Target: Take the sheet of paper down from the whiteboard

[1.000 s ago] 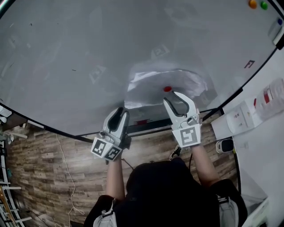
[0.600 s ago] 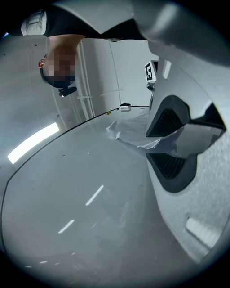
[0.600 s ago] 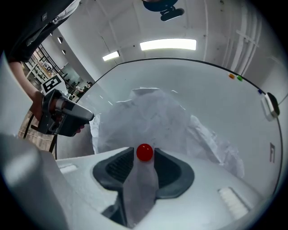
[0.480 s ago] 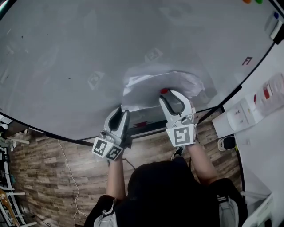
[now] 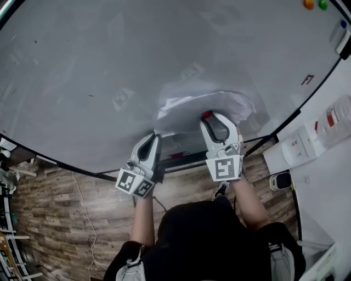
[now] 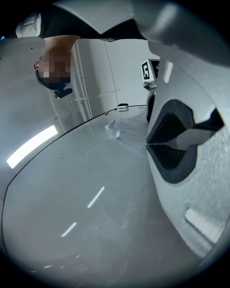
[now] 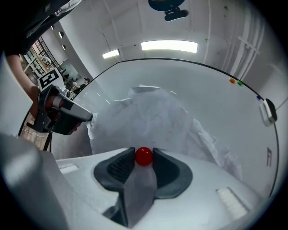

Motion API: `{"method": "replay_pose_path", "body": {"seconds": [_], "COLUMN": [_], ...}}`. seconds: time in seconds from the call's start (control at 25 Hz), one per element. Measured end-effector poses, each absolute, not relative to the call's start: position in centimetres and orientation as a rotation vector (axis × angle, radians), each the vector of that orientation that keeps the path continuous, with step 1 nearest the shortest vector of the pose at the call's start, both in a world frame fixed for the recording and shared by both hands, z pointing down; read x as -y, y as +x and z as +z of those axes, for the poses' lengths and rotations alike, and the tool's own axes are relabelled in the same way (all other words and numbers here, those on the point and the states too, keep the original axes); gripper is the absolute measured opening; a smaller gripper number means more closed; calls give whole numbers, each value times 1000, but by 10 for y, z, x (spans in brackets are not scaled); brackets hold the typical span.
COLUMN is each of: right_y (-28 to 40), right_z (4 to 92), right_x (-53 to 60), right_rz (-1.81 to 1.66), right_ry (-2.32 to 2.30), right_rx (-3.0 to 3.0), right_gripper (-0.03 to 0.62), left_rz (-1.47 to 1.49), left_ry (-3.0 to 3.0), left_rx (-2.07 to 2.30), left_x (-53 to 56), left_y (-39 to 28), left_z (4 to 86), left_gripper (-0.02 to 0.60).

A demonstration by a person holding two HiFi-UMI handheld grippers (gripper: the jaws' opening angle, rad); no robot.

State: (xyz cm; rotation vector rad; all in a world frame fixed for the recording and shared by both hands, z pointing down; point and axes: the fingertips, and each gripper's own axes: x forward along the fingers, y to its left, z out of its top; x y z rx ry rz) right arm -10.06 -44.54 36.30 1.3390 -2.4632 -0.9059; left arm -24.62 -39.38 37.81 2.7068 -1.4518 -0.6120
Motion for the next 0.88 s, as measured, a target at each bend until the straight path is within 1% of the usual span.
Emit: {"method": "replay_pose_path", "body": {"seconds": [0.44, 0.88], "right_y": [-100, -104], "right_z": [366, 396], "right_x": [446, 422], "right_rz": [-841, -747], "right_ry": [1307, 1266], "right_rx": [2494, 2508], "right_gripper": [124, 124], "left_rz": [-617, -584], "left_ry": [2698, 2655], "left_rx": [1446, 1450], "left_x": [388, 368], "left_y": [-248, -256], "left_z": [382, 402], "left_gripper": [14, 10]}}
